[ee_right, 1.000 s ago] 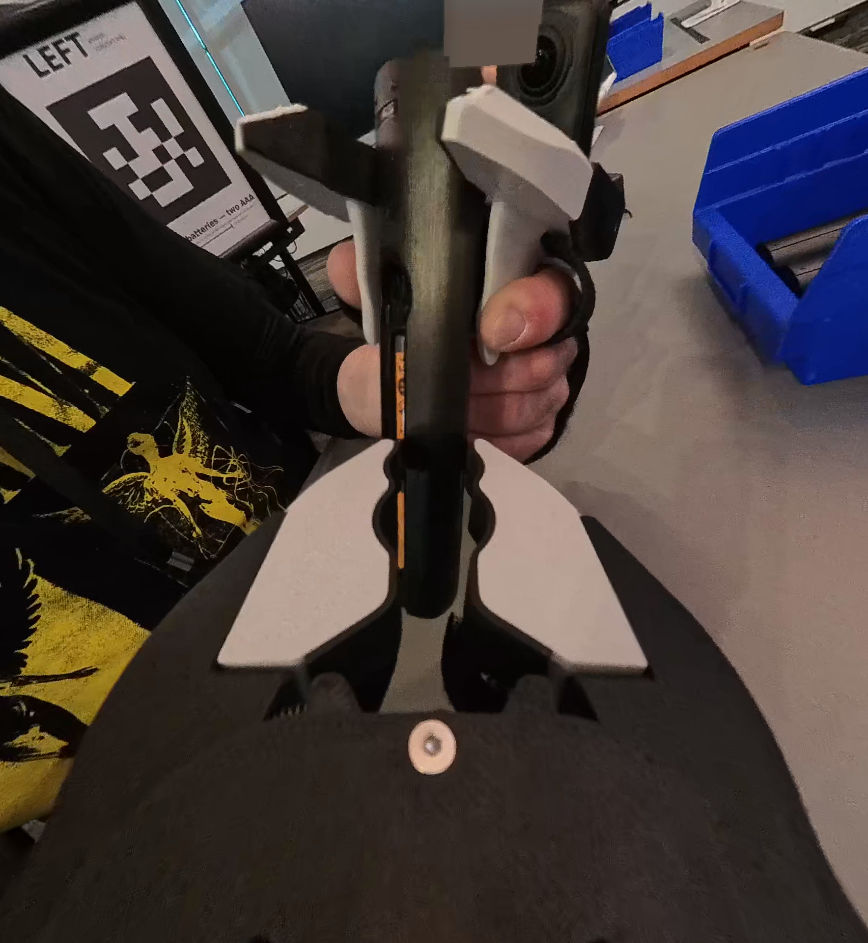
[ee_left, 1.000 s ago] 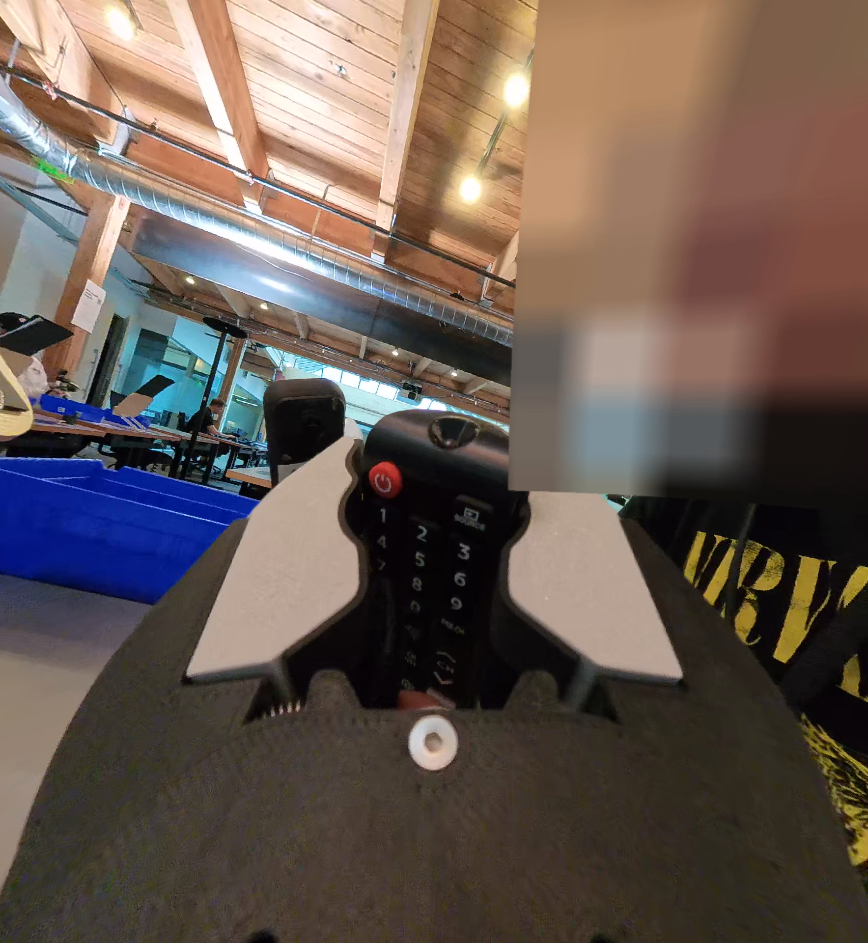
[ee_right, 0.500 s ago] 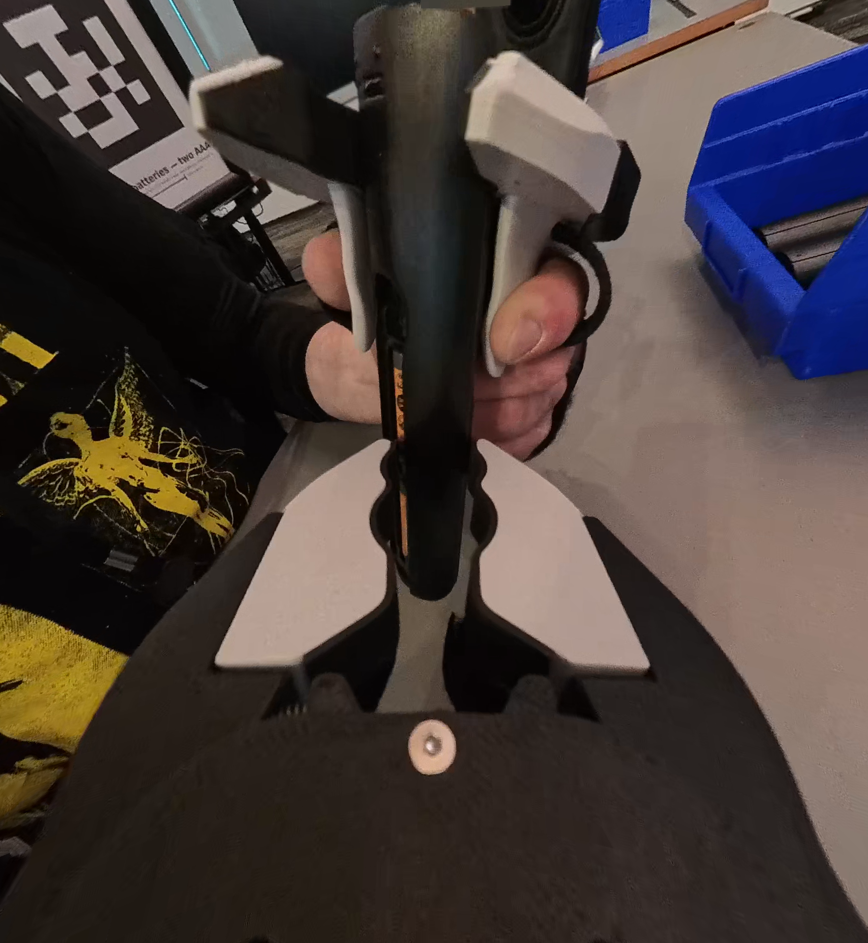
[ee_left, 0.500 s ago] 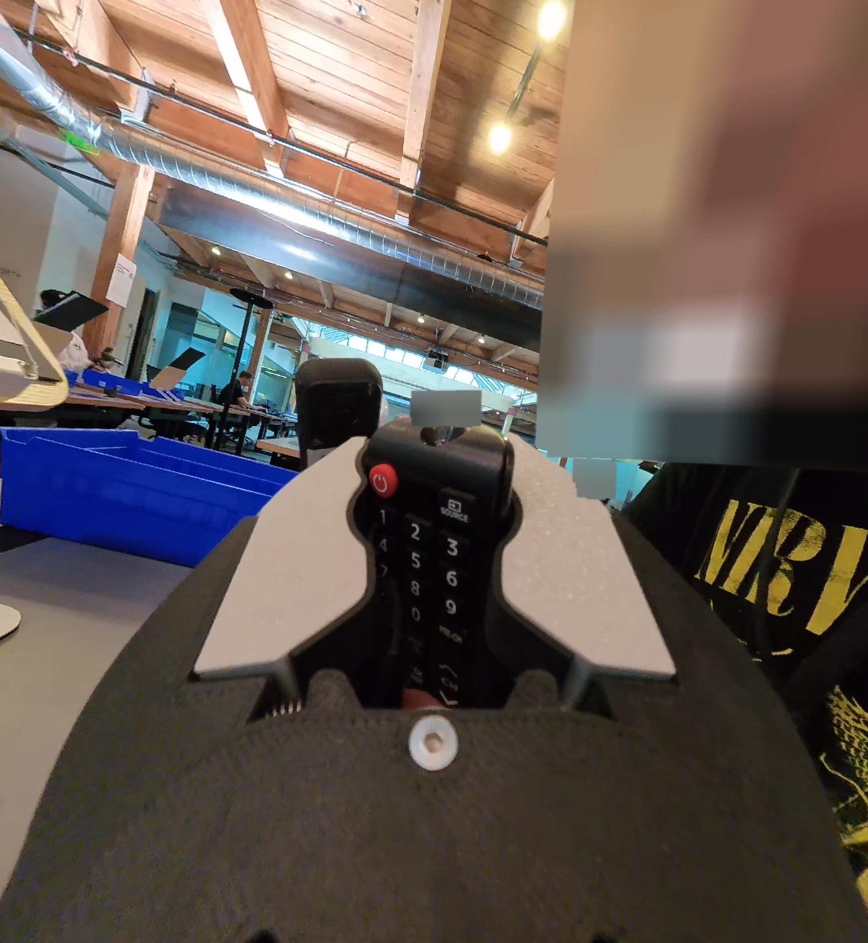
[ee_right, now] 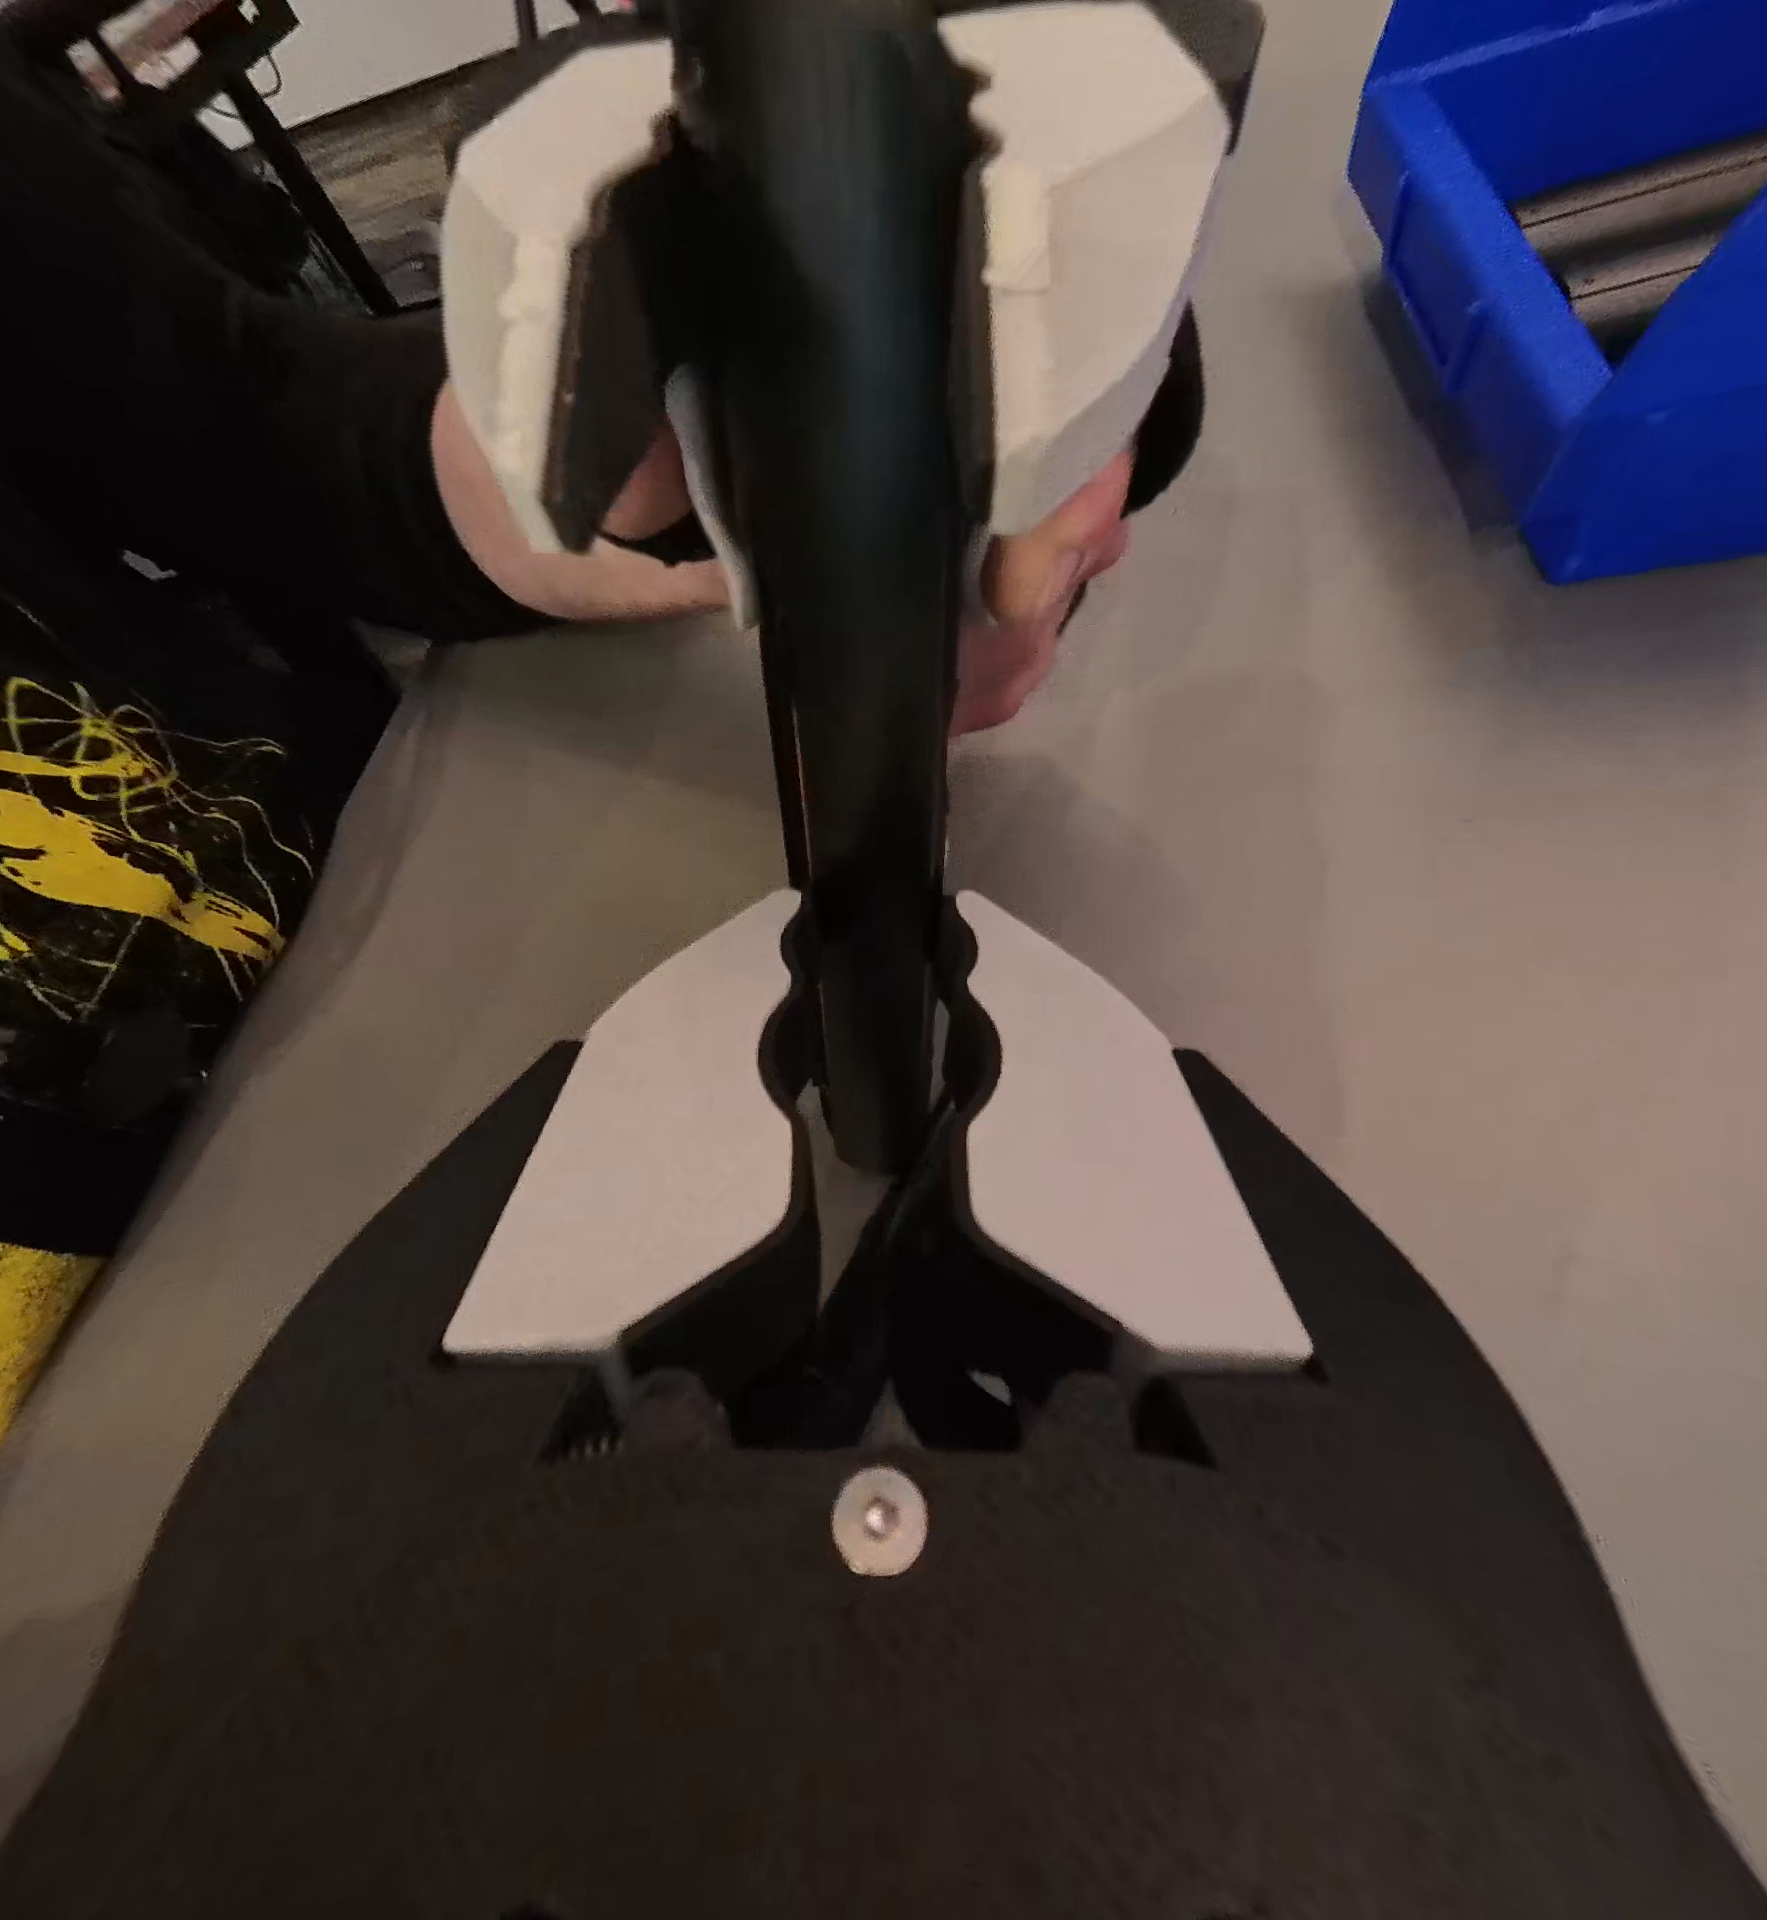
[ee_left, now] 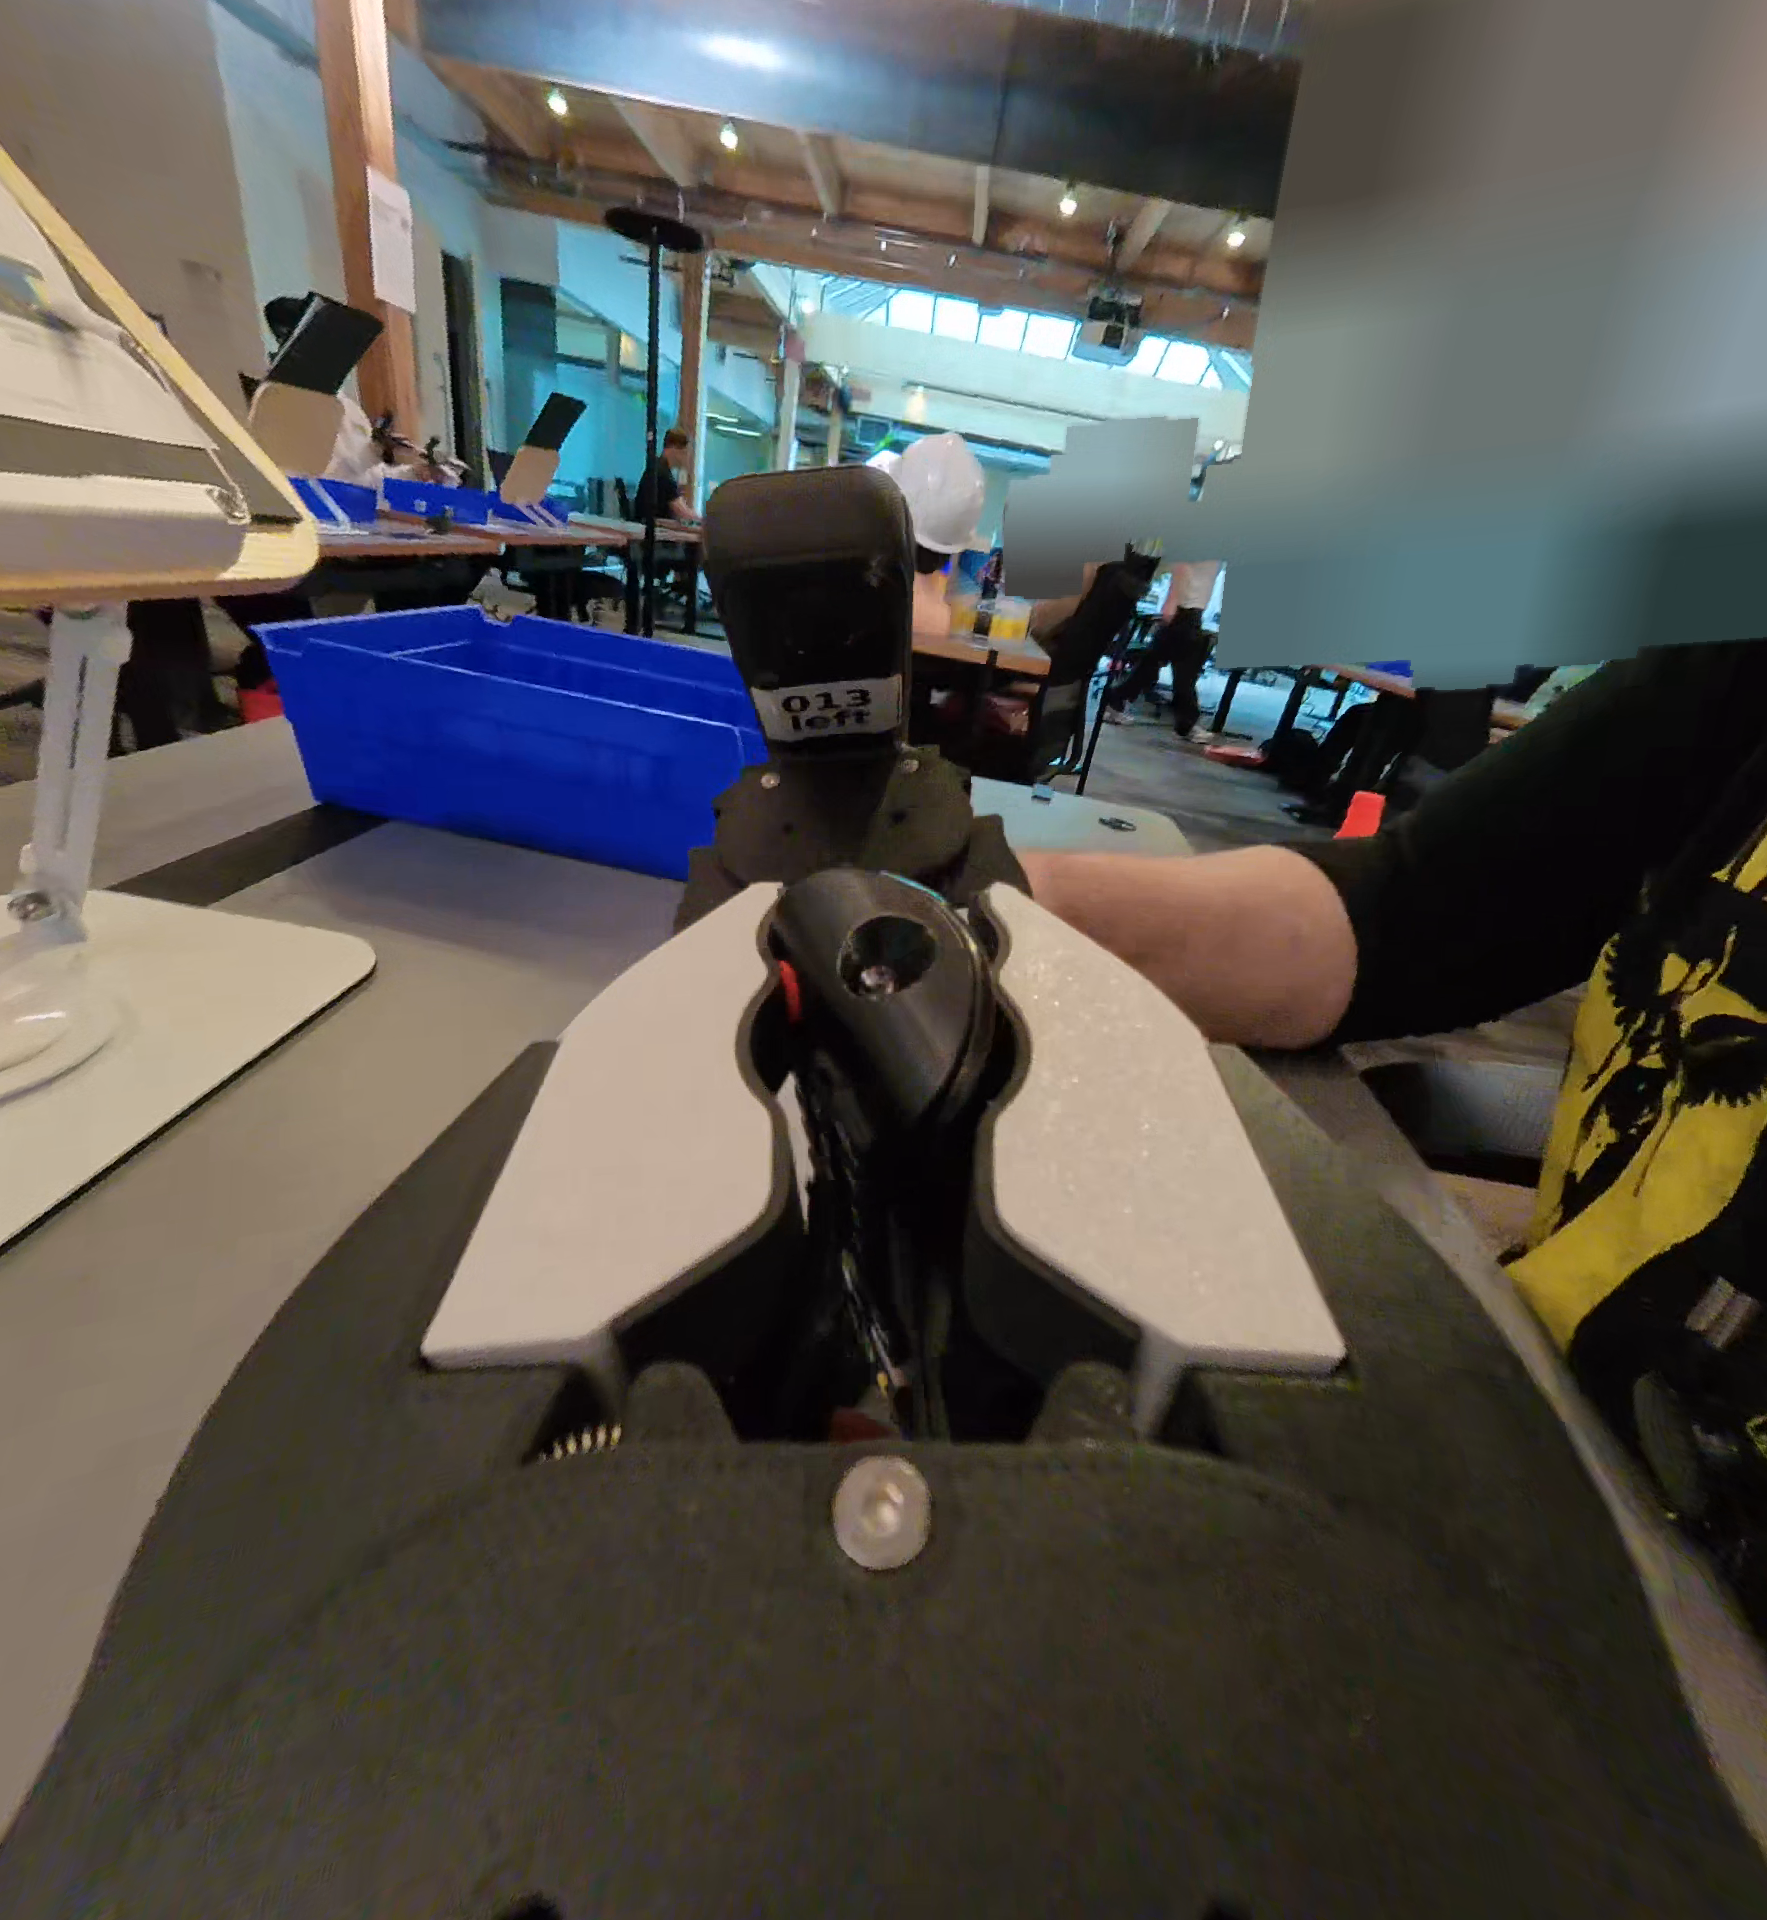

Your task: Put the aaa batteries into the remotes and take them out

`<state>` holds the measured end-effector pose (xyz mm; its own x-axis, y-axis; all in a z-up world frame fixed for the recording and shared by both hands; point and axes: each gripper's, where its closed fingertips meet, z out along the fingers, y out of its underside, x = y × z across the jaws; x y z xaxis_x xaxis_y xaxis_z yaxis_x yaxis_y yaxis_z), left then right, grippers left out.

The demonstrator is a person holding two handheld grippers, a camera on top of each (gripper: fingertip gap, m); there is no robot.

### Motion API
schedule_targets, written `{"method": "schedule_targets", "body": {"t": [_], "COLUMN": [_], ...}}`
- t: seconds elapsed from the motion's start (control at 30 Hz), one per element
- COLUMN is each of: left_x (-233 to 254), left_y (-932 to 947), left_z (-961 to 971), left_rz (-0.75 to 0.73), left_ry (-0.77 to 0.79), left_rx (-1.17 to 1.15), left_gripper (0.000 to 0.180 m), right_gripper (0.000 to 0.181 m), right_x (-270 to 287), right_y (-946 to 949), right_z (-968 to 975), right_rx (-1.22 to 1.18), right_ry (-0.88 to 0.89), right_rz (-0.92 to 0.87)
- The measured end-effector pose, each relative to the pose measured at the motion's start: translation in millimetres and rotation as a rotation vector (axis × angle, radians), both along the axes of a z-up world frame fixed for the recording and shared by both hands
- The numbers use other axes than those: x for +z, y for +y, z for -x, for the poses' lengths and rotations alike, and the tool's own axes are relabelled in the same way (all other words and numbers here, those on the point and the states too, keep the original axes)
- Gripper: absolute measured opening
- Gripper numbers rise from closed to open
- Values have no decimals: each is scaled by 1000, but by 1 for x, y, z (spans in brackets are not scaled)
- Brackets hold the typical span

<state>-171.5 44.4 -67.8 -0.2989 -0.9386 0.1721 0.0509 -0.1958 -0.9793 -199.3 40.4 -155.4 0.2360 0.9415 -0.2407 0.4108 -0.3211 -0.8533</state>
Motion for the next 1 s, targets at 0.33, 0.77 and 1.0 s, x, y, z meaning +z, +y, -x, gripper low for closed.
{"method": "schedule_targets", "body": {"t": [0.33, 0.77, 1.0], "left_x": [-17, -30, -29], "left_y": [30, 45, 46], "left_z": [10, 14, 11], "left_rz": [40, 196, 214], "left_ry": [125, 238, 269], "left_rx": [262, 422, 463], "left_gripper": [27, 25, 25], "right_gripper": [26, 26, 26], "right_x": [0, -3, -4], "right_y": [16, 25, 27], "right_z": [-5, -11, -16], "right_rx": [-140, -158, -138], "right_ry": [-24, 91, 67], "right_rz": [-168, -48, -35]}}
